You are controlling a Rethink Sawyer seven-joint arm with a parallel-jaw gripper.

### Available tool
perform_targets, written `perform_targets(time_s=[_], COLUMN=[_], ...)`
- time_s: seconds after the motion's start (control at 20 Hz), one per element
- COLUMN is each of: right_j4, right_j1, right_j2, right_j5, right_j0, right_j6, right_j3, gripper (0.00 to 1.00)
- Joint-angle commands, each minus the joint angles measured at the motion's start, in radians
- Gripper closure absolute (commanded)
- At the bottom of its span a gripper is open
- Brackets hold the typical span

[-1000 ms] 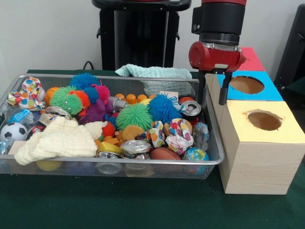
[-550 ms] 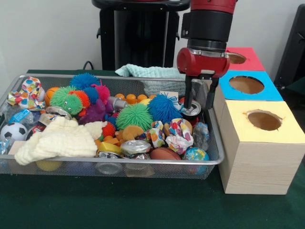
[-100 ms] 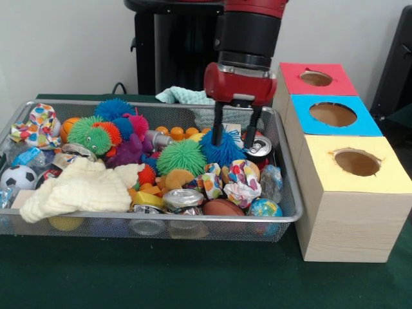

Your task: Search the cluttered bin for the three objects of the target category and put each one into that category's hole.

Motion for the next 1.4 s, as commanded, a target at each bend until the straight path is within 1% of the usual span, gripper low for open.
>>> perform_targets(time_s=[0.05,0.2,0.35,0.45,0.7,1.05,1.2,1.4], right_j4=[-0.021,-0.026,-0.026,-0.021,-0.002,0.023,0.028,0.032], right_j1=[0.016,0.048,0.075,0.075,0.073,0.084,0.084,0.089], right_j2=[0.12,0.137,0.155,0.161,0.165,0.155,0.154,0.176], right_j5=[0.052,0.039,0.013,0.002,0.044,0.069,0.07,0.068], right_j0=[-0.074,-0.088,-0.096,-0.09,-0.063,-0.033,-0.03,-0.036], right_j6=[0.084,0.082,0.095,0.106,0.104,0.127,0.134,0.133], right_j3=[0.042,0.027,0.028,0.033,0.013,0.008,0.012,0.009], gripper=[0.0,0.0,0.0,0.0,0.0,0.0,0.0,0.0])
